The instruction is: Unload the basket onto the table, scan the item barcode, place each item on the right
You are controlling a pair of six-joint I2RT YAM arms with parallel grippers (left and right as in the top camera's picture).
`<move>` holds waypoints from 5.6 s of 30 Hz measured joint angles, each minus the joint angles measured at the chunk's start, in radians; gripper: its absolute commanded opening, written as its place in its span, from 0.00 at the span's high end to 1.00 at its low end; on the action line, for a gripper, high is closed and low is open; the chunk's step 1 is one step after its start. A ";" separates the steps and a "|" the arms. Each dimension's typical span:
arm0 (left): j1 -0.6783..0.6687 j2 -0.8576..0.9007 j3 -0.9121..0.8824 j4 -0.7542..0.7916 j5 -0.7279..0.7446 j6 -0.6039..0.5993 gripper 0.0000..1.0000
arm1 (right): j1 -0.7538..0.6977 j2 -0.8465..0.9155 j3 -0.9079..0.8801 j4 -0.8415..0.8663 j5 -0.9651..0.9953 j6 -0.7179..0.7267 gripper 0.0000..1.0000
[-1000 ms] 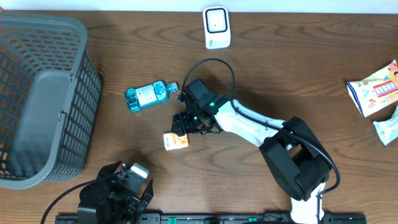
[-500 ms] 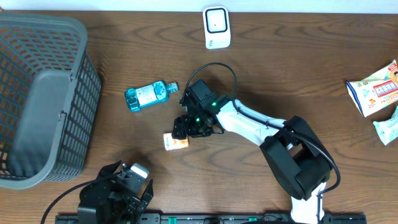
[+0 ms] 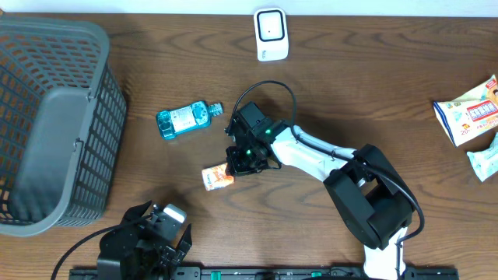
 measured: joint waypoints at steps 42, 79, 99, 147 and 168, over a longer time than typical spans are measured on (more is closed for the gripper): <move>0.000 0.000 0.000 0.000 0.000 0.000 0.01 | -0.020 0.004 -0.008 0.093 -0.201 -0.220 0.51; 0.000 0.000 0.000 0.000 0.000 0.000 0.01 | -0.130 -0.051 0.004 -0.140 0.018 0.072 0.99; 0.000 0.000 0.000 0.000 0.000 0.000 0.01 | -0.402 -0.322 -0.002 -0.837 -0.411 0.378 0.99; 0.000 0.000 0.000 0.000 0.000 0.000 0.01 | -0.519 -0.323 -0.003 -0.839 -0.274 0.264 0.77; 0.000 0.000 0.000 0.000 0.000 0.000 0.01 | 0.080 -0.323 -0.009 -0.258 0.235 0.291 0.20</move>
